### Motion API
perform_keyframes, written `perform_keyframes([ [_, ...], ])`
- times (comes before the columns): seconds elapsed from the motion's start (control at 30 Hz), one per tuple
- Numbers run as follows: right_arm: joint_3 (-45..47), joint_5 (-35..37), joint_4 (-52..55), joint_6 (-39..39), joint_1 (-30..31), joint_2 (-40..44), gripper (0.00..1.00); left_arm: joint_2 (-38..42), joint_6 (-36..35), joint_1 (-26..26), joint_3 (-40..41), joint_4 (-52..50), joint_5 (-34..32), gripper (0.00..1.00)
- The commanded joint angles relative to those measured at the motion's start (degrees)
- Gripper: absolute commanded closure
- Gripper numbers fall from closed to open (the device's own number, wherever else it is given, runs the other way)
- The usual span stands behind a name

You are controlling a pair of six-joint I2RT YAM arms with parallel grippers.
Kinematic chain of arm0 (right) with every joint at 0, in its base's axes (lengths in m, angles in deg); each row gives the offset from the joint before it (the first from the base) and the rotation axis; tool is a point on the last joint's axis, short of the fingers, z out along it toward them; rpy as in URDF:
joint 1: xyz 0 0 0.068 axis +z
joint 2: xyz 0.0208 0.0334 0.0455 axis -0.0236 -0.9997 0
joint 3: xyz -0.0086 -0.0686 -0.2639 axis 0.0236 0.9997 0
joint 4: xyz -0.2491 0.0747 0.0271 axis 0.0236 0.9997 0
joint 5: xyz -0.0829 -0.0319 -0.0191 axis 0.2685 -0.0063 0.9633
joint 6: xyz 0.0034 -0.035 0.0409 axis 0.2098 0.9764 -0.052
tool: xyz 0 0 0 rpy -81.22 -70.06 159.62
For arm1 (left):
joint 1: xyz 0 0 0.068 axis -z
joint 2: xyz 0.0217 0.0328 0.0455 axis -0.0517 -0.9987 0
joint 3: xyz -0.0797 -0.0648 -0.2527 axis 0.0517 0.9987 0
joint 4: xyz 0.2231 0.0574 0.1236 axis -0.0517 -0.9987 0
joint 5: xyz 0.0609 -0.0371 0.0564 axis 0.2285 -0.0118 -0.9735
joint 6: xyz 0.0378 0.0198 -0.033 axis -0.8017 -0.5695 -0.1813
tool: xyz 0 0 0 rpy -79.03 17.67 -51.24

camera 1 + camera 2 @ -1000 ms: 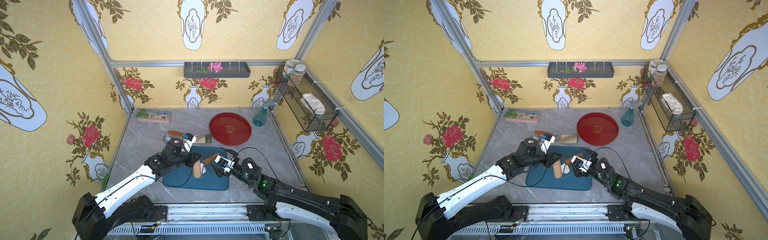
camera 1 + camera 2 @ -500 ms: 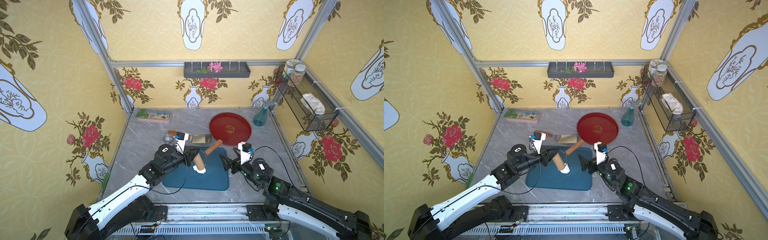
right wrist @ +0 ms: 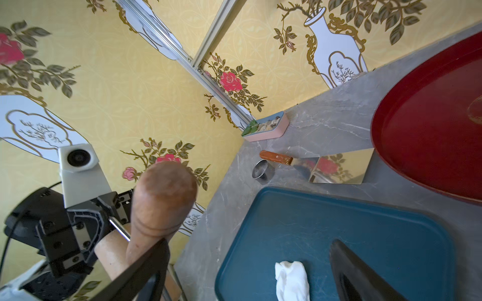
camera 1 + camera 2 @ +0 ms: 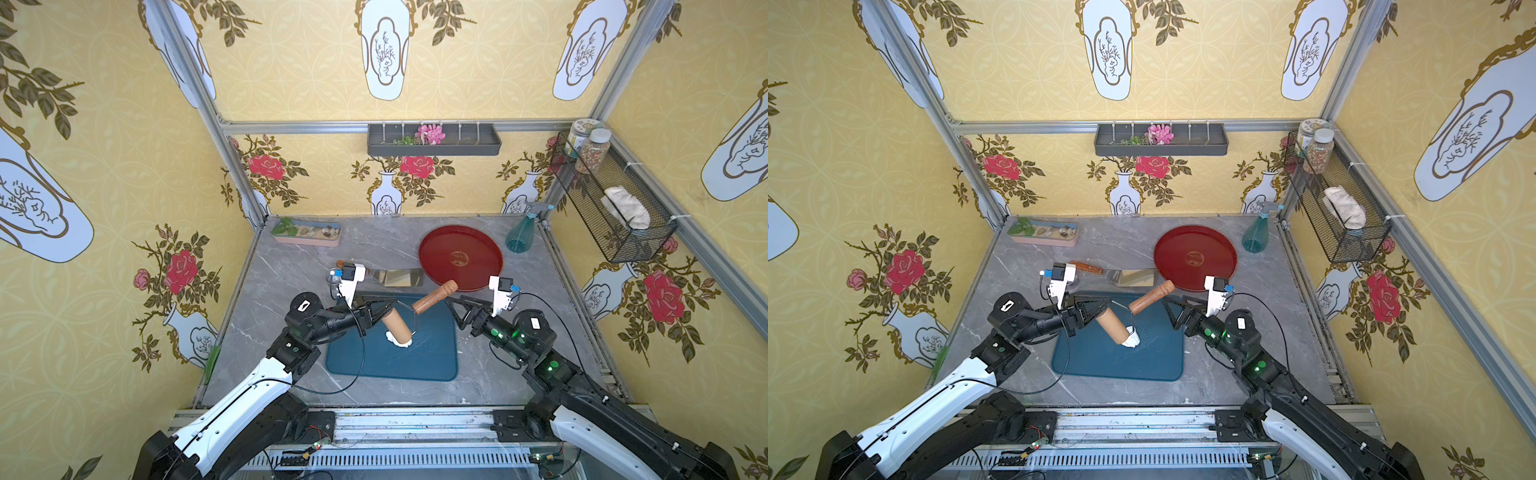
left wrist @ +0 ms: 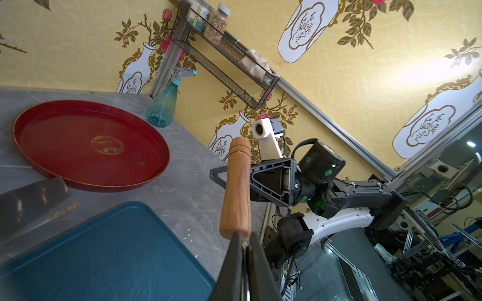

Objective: Roll out the dumpling wrappers from the dough
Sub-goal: Pick up the rolling pin from the center of the board.

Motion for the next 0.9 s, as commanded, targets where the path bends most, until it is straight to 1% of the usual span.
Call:
perform_keyframes([
  [0.0,-0.11,-14.72,-14.12,-7.63,-4.76,-3.15,0.08,0.43,1.38,-0.04,0.45,3.99,6.98,1.00],
  [0.07,-0.20,-19.15,-21.22,-9.76,-6.16,-6.07,0.11,0.44,1.67,-0.04,0.45,3.98,7.73,1.00],
  [0.17,-1.22,-24.21,-28.17,-10.60,-6.22,-9.80,0.14,0.48,1.65,-0.03,0.45,3.93,8.49,1.00],
  [0.23,-1.92,-26.71,-30.39,-10.76,-6.21,-10.93,0.15,0.48,1.66,-0.03,0.20,3.46,8.18,1.00],
  [0.3,-2.48,-27.88,-30.21,-9.85,-6.28,-10.84,0.16,0.49,1.55,-0.12,-0.18,2.64,7.48,1.00],
  [0.4,-2.87,-25.04,-22.54,-6.56,-6.39,-7.82,0.16,0.98,1.73,-0.29,-0.67,1.83,5.84,1.00],
  [0.47,-3.44,-21.54,-14.48,-2.76,-6.48,-4.37,0.15,1.65,2.03,-0.39,-0.69,1.89,4.93,1.00],
  [0.6,-5.27,-15.39,-1.23,2.29,-6.65,1.70,0.14,3.09,2.33,-0.56,-0.69,1.77,3.72,1.00],
  [0.73,-6.36,-12.15,5.08,5.26,-6.65,6.61,0.13,3.64,2.46,-0.74,-0.69,1.93,4.14,1.00],
  [0.87,-6.89,-12.08,6.94,6.63,-6.65,8.83,0.12,3.31,2.60,-0.83,-0.78,2.67,5.60,1.00],
])
